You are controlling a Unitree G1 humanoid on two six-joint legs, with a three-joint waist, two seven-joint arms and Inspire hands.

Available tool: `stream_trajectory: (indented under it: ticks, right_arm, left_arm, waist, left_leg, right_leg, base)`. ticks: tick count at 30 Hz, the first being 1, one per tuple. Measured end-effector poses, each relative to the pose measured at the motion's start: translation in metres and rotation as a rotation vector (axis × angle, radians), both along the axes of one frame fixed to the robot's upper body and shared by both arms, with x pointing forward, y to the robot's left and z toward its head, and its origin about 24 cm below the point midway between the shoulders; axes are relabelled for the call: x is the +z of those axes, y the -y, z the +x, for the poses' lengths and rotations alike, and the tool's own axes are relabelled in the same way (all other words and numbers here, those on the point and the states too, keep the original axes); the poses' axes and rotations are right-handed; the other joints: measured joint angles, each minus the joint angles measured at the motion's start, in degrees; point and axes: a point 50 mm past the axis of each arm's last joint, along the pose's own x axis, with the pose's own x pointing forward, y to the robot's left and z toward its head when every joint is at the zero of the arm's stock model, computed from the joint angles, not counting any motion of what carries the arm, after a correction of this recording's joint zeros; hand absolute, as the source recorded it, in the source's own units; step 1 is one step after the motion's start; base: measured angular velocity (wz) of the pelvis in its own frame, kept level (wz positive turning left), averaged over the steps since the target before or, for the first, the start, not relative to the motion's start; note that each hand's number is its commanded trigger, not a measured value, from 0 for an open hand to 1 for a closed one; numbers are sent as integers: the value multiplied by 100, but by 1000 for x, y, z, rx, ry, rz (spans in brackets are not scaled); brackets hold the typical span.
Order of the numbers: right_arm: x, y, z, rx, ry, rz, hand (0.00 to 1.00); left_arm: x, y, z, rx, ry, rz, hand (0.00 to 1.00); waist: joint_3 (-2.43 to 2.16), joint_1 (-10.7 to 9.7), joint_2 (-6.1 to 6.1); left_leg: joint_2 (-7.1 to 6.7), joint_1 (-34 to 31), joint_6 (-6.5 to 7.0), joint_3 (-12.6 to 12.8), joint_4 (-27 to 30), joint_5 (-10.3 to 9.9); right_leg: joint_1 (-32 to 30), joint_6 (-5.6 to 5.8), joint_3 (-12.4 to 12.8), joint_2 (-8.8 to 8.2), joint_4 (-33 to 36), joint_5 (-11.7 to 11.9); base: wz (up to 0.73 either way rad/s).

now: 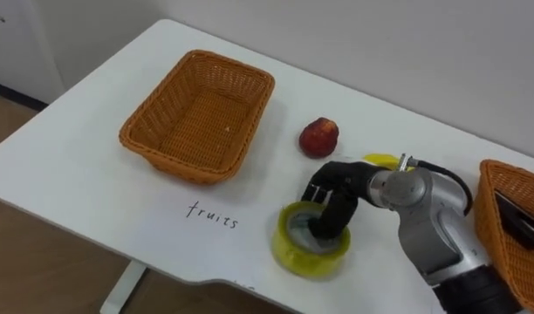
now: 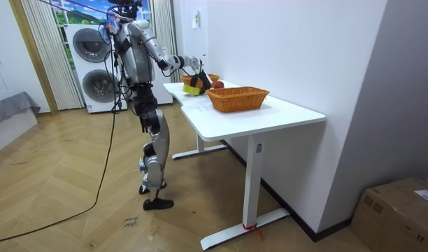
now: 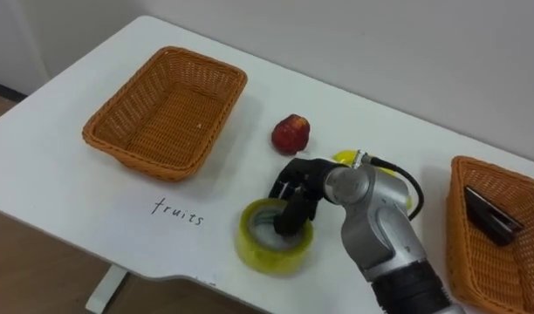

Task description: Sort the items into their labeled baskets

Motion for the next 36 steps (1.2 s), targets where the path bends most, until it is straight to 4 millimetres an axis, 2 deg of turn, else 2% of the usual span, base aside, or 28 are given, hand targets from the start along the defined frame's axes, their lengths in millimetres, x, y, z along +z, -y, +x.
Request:
stream_trajectory:
  ticks: [9, 17, 18, 20, 23, 25, 26, 27, 28, 30, 33, 36]
  right_arm:
    - [-2, 0, 1, -6, 0, 16, 100]
    - [1, 2, -3, -19, 48, 65, 100]
    - [2, 5, -5, -14, 56, 74, 100]
    - [1, 11, -10, -30, 62, 109, 100]
    - [5, 26, -15, -88, 103, 189, 100]
    - [14, 43, -18, -161, 192, 241, 100]
    - [17, 47, -19, -179, 218, 248, 100]
    - [26, 56, -20, -207, 280, 245, 100]
    - [35, 63, -20, -223, 333, 235, 100]
    - [46, 75, -21, -266, 407, 247, 100]
    - [57, 90, -21, -342, 511, 269, 100]
    - [65, 97, -21, -370, 590, 252, 100]
  left_arm:
    - [0, -2, 0, 4, -4, 10, 0]
    - [1, -2, 1, 15, 3, 32, 0]
    - [0, -3, -1, 16, 4, 35, 0]
    - [0, -4, -5, 26, 9, 43, 0]
    - [0, -7, -20, 61, 10, 51, 0]
    - [-1, -9, -32, 99, 13, 56, 0]
    - [-1, -10, -35, 107, 11, 59, 0]
    - [-1, -10, -41, 121, 8, 59, 0]
    - [-2, -8, -46, 124, -2, 59, 0]
    - [-3, -7, -49, 126, -7, 57, 0]
    - [-3, -5, -51, 132, 4, 52, 0]
    - [-3, -4, -53, 131, 15, 52, 0]
  waist:
    - [4, 63, -59]
    - [-2, -41, -53]
    - [-4, -124, -48]
    - [-14, -159, -29]
    - [-40, -388, 55]
    - [-62, -618, 130]
    - [-59, -651, 153]
    - [-32, -711, 201]
    - [-25, -794, 241]
    - [-25, -922, 264]
    - [-48, -1013, 295]
    - [-55, -1099, 314]
  left_leg:
    - [2, -6, -5, 61, 8, 4]
    - [4, -111, -3, 116, 88, 2]
    - [1, -125, -2, 110, 88, 2]
    - [5, -101, 0, 153, 99, 4]
    - [3, -82, 13, 212, 87, 14]
    - [4, -40, 16, 242, 60, 16]
    - [6, -20, 17, 256, 39, 16]
    - [6, 7, 19, 283, -3, 17]
    - [6, 19, 20, 286, -32, 15]
    - [8, 51, 18, 293, -50, 16]
    - [12, 103, 15, 346, -80, 22]
    - [13, 120, 18, 398, -80, 23]
  right_leg:
    - [-29, 0, 17, -1, 3, 0]
    - [-116, -3, 124, 1, 9, 5]
    - [-124, 4, 171, 5, 7, 11]
    - [-155, 5, 218, 7, 8, 19]
    - [-179, 14, 349, 11, 10, 26]
    - [-161, 19, 394, 13, 9, 28]
    - [-152, 19, 408, 16, 9, 29]
    - [-123, 19, 459, 23, 8, 29]
    - [-113, 20, 475, 24, 7, 30]
    - [-87, 21, 486, 26, 8, 30]
    - [-67, 21, 538, 36, 14, 30]
    - [-72, 21, 581, 34, 17, 30]
  base:
    - [-3]
    - [-3]
    - [0]
    - [-8]
    - [-12]
    - [-8]
    - [-13]
    - [-10]
    - [-9]
    - [0]
    - [-8]
    - [-8]
